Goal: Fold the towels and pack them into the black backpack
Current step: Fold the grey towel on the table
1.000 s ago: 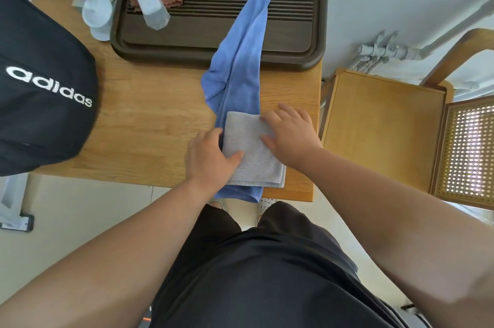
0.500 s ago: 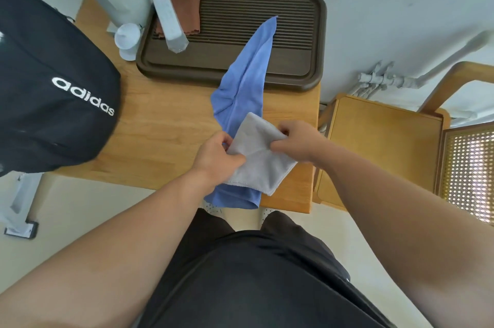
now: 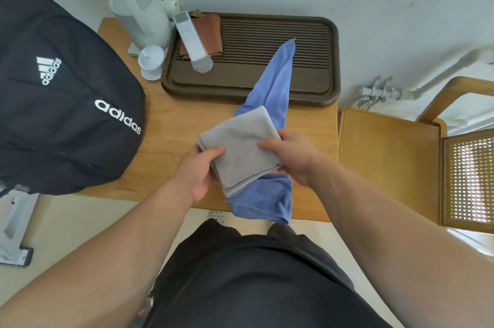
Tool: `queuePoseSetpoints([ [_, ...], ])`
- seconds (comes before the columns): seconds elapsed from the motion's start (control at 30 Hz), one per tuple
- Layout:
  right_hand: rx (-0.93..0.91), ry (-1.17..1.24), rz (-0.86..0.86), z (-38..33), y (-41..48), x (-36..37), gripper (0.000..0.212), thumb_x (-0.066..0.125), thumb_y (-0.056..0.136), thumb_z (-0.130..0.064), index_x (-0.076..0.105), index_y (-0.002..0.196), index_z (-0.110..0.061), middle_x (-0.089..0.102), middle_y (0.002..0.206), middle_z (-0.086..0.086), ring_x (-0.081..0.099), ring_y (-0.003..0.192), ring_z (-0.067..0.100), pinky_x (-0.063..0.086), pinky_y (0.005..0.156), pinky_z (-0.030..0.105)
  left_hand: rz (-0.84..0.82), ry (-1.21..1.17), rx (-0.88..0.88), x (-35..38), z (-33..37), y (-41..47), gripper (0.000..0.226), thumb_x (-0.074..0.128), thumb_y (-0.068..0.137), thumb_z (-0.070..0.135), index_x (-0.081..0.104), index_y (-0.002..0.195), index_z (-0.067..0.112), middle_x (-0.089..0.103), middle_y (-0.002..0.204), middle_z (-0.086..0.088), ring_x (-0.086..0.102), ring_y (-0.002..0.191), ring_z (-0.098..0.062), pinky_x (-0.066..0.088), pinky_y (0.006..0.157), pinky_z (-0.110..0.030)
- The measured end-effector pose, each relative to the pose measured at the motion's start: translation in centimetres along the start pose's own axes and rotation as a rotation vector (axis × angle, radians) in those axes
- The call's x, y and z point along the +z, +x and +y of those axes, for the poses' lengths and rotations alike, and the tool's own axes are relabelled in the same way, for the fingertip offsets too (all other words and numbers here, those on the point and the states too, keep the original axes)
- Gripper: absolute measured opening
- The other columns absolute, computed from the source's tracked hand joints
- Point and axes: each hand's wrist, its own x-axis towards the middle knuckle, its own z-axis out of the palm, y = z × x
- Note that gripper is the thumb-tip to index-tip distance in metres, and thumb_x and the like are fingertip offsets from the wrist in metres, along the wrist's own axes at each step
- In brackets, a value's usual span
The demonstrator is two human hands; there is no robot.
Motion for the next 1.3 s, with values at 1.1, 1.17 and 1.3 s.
queuePoseSetpoints([
  [1.1, -0.294, -1.495, 0.099, 0.3, 10.9, 11.4, 0.077, 0.08, 0.072, -0.056, 0.048, 0.134, -0.024, 0.047, 0.132, 0.0, 0.045, 0.122, 0.024, 0.045, 0.093, 0.04, -0.199, 1.915, 0.597, -10.3, 7.3, 9.3, 0.044, 0.08, 0.075, 0.039, 0.052, 0.106, 0.025, 0.05, 0.109, 0.0, 0.049, 0.112, -0.026, 0.036, 0.084, -0.038],
  [1.17, -0.323, -1.509, 0.078, 0.4, 10.2, 10.9, 0.073, 0.078, 0.074, -0.055, 0.047, 0.132, -0.024, 0.046, 0.13, -0.001, 0.046, 0.119, 0.023, 0.046, 0.089, 0.038, -0.201, 1.892, 0.635, -10.0, 6.9, 9.3, 0.037, 0.076, 0.077, 0.031, 0.043, 0.092, 0.027, 0.041, 0.098, 0.004, 0.05, 0.105, -0.026, 0.031, 0.078, -0.035],
  [1.3, -0.31, -1.549, 0.063, 0.9, 8.8, 10.4, 0.083, 0.078, 0.072, -0.053, 0.039, 0.141, -0.029, 0.048, 0.133, -0.004, 0.048, 0.119, 0.023, 0.048, 0.09, 0.04, -0.215, 1.897, 0.706, -9.6, 6.3, 9.1, 0.035, 0.071, 0.081, 0.025, 0.038, 0.09, 0.028, 0.046, 0.096, 0.006, 0.052, 0.1, -0.022, 0.033, 0.076, -0.034],
])
